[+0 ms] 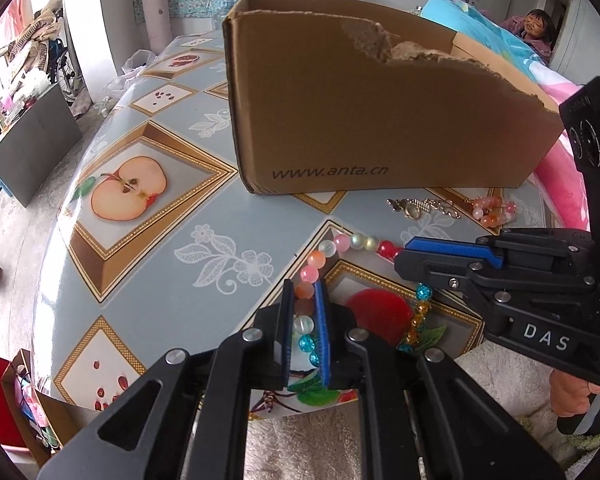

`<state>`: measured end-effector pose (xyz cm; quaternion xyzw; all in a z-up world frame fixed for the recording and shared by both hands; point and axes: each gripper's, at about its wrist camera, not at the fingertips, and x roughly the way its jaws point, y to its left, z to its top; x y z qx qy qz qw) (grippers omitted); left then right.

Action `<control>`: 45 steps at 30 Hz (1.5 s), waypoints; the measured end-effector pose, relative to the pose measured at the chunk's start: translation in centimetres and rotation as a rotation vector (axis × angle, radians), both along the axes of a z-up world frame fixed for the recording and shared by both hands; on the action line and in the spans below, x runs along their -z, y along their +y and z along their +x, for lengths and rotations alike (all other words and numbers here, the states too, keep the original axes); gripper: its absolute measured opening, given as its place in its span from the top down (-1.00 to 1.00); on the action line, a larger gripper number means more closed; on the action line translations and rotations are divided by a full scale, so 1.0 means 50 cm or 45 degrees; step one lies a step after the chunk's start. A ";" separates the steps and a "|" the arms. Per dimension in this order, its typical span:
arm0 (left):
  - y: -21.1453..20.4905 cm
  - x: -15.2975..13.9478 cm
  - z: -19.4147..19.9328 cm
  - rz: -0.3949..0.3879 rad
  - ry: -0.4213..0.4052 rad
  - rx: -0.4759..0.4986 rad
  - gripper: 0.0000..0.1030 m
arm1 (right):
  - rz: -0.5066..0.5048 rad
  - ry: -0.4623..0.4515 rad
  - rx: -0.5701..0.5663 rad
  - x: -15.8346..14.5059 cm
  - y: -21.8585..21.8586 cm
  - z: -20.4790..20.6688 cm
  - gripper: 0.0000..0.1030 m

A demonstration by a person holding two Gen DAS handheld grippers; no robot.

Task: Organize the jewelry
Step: 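Lower the left gripper onto the multicolour bead bracelet and close on it, then lift the bead bracelet with the left gripper and release it inside the box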

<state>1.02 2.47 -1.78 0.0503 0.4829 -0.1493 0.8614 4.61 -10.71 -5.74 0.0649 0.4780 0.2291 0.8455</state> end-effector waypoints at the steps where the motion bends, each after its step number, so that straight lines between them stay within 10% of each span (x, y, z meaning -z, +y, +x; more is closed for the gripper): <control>1: -0.004 0.000 0.001 0.012 -0.005 0.004 0.80 | 0.001 -0.001 0.000 0.001 0.001 0.000 0.85; 45: -0.022 -0.013 -0.007 0.075 -0.019 -0.023 0.82 | 0.015 -0.067 0.036 0.000 0.032 -0.015 0.85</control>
